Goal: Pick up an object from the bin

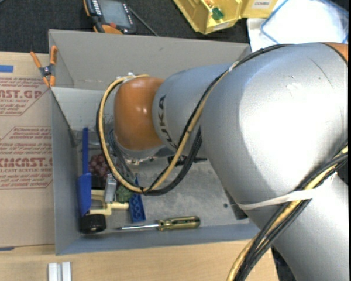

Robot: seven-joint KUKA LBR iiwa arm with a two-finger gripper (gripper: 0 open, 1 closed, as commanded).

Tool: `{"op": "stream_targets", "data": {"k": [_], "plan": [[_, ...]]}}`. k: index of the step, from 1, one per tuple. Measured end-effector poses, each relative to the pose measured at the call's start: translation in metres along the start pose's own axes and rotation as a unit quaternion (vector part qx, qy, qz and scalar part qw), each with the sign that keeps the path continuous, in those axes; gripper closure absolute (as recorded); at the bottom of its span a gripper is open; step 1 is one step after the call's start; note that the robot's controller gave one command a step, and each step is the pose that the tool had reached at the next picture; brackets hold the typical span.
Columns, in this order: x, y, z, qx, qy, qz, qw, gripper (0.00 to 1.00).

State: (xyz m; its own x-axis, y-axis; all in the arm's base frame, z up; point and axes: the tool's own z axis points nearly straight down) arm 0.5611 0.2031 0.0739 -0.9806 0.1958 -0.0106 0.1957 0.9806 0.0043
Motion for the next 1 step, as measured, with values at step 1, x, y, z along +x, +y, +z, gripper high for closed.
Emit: {"op": "stream_targets", "data": {"k": [1], "plan": [[-0.0116, -0.0051, -0.0037, -0.003, 0.0066, -0.021, 0.9998, 1.0]]}}
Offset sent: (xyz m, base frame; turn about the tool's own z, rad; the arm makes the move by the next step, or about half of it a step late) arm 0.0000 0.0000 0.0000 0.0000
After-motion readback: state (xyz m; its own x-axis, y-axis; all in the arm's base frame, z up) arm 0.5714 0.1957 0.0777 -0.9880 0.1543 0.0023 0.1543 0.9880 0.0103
